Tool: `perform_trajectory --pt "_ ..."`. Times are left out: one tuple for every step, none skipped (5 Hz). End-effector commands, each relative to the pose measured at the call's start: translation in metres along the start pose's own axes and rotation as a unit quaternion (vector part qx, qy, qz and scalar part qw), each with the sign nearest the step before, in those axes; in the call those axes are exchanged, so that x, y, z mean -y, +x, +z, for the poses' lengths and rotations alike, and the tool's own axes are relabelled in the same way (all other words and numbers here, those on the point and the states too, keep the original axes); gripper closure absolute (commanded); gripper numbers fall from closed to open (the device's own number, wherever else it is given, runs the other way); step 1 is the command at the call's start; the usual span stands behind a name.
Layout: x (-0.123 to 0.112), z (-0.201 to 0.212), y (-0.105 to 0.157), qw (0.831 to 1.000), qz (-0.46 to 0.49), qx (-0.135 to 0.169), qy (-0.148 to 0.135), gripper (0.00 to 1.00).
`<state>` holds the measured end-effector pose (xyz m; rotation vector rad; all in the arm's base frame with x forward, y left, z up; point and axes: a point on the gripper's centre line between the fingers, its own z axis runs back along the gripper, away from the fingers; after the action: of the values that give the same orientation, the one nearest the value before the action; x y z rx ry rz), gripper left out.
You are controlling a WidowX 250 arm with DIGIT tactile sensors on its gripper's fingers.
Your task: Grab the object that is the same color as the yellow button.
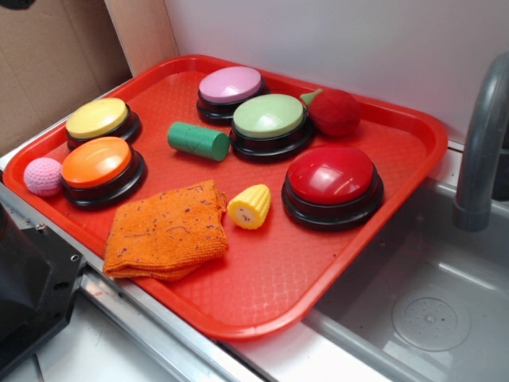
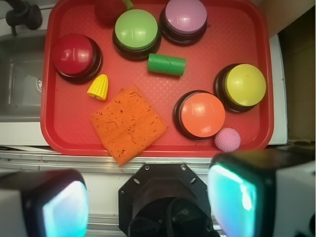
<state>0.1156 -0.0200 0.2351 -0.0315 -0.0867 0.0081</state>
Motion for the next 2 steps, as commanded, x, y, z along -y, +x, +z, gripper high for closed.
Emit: perform_trajectory --pt "0.0 0.0 0.0 1.0 0.0 0.0 0.0 0.0" --pt "0.003 -0.012 0.013 0.998 -0.059 0.0 0.003 0.0"
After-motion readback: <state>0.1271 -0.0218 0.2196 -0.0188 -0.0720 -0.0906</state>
